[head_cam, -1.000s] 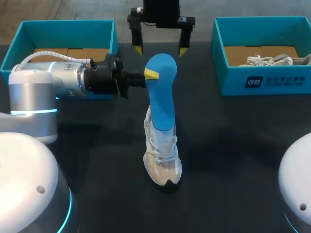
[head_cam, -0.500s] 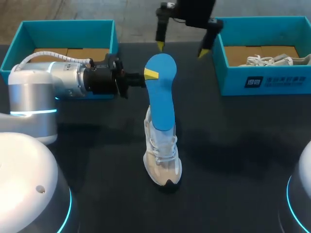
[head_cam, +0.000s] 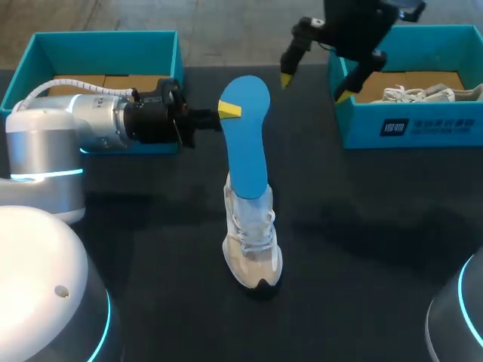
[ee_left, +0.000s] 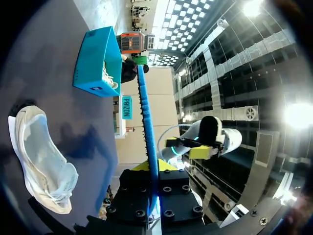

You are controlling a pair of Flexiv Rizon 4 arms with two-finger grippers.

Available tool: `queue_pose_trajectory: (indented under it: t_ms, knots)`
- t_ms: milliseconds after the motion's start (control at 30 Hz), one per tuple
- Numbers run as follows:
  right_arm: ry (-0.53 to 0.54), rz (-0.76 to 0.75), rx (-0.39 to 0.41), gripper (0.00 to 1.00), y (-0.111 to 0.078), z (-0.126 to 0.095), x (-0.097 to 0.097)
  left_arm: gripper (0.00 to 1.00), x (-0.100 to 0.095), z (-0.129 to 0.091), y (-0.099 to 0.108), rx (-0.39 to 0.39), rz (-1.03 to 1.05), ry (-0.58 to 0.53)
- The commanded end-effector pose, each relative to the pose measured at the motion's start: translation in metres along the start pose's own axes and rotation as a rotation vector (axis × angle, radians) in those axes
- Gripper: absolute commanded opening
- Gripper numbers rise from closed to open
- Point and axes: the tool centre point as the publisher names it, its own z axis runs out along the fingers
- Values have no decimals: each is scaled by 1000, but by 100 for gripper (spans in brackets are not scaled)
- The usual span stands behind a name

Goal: Take the shoe out of the shoebox, open the shoe tongue, remove and reinsert the insole, then place the shoe into the shoebox

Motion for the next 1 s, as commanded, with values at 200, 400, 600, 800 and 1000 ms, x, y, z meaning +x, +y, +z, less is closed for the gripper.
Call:
queue_pose_trajectory:
  t_ms: [200, 400, 600, 800, 1000]
  knots:
    - [809, 3, -11, 100, -4, 12, -23, 0, -1, -6, -1, -3, 9, -2]
    - [889, -6, 8, 100, -4, 20, -28, 0, 4, -7, -2, -13, 15, 17]
    - [985, -11, 25, 100, -4, 30, -33, 0, 10, -9, -6, -36, 49, 52]
    - [1033, 1, 39, 100, -5, 39, -35, 0, 10, -8, -9, -34, 121, 74]
    - [1068, 13, 48, 100, -5, 47, -37, 0, 12, -8, -14, -6, 274, 77]
